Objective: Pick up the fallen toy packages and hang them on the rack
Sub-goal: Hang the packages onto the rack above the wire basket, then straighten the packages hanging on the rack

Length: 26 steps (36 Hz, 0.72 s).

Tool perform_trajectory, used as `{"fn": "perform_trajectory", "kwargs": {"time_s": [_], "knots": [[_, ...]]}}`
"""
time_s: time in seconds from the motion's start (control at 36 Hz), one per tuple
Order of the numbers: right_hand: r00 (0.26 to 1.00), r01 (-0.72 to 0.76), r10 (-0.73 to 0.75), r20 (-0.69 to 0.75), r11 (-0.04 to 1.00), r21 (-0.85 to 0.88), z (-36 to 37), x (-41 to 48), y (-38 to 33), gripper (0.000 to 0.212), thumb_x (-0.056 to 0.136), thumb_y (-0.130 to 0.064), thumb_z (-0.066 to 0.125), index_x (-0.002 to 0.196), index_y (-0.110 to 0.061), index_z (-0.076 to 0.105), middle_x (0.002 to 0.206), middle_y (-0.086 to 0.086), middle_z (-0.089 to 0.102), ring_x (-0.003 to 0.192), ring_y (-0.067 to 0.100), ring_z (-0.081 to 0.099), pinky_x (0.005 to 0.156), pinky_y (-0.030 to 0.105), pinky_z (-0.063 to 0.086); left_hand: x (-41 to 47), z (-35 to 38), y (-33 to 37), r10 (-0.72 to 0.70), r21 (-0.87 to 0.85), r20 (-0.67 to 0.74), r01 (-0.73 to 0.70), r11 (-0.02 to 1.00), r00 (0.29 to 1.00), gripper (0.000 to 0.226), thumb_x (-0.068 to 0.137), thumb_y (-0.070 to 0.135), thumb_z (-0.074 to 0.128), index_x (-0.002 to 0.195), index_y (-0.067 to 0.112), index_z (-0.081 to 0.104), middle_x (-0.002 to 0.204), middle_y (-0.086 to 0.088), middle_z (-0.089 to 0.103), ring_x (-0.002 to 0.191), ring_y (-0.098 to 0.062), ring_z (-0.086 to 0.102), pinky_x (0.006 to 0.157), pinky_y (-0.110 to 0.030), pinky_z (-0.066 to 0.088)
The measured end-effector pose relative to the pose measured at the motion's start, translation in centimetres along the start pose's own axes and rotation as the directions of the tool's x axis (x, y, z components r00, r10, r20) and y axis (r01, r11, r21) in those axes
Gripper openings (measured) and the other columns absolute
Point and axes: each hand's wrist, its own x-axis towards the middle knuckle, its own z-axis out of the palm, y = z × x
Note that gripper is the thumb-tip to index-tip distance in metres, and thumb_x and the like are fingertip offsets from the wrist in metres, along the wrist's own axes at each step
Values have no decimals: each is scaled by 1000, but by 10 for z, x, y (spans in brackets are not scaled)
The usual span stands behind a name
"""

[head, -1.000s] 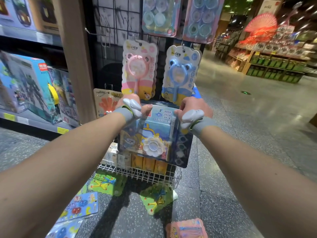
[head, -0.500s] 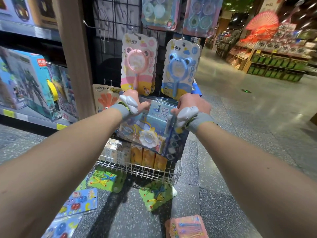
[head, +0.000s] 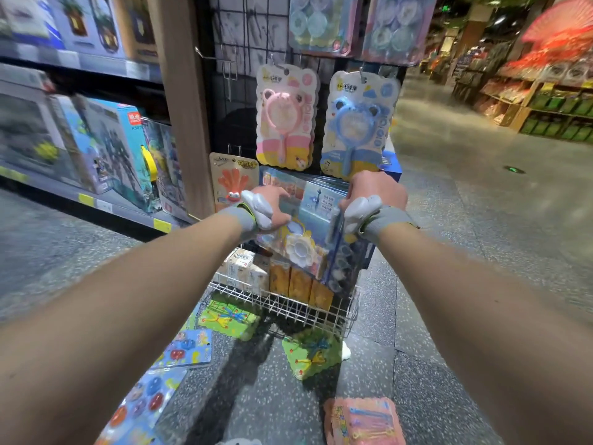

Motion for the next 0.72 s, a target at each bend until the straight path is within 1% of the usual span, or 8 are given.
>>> {"fn": "perform_trajectory", "kwargs": {"time_s": [0.08,0.19,0.28,0.42,0.5,0.53,0.61,0.72], "knots": [[998,53,-53,-36,999,-10,-1,-6,4,20,87,-17,58,107,-17,59,107,9,60,102,33,56,68,36,44,-10,6,-2,5,-25,37,-4,1000,999,31,94,40,56,116,23,67,113,9,68,97,-14,62,70,-19,42],[991,119,-118,-68,993,6,-3,-24,3,37,86,-32,64,116,-15,51,116,12,56,110,34,52,73,39,43,-38,9,-2,-62,-117,148,80,990,987,45,97,47,51,96,8,73,93,-7,74,87,-25,70,81,-38,58],[986,154,-151,-63,988,31,-6,-35,-4,33,88,-37,58,111,-14,54,113,12,61,109,35,53,75,38,42,-51,13,-1,-76,-129,186,101,987,980,47,97,47,51,88,8,74,88,-9,75,85,-27,72,81,-40,59],[934,279,-314,168,939,202,22,-77,-43,22,88,-37,54,78,-17,54,90,7,61,84,31,58,64,33,42,-100,42,-29,-149,-92,351,192,977,925,40,96,35,56,62,15,64,52,8,64,51,-13,61,52,-20,49],[898,298,-364,246,916,268,44,-98,-62,19,88,-33,54,96,-17,62,109,6,56,95,28,59,66,31,41,-120,58,-46,-173,-71,401,219,973,900,39,95,32,60,64,10,67,59,0,68,51,-15,60,55,-24,49],[892,296,-366,266,917,268,52,-108,-69,21,88,-36,55,87,-16,59,118,8,56,94,28,59,67,31,42,-127,66,-54,-181,-50,405,219,974,896,39,94,35,60,65,11,68,59,1,69,49,-12,61,55,-24,50],[862,280,-362,355,923,263,71,-130,-85,25,88,-34,54,73,-15,56,93,7,66,73,22,56,66,28,48,-145,80,-69,-201,72,430,189,979,880,40,94,39,57,62,16,65,47,9,62,43,-6,58,50,-21,47],[798,237,-358,484,926,294,95,-161,-102,22,88,-30,54,81,-11,61,80,5,66,61,20,57,58,26,49,-164,116,-91,-187,91,561,165,982,807,37,96,37,53,67,15,63,56,6,64,50,-15,57,60,-29,51]]}}
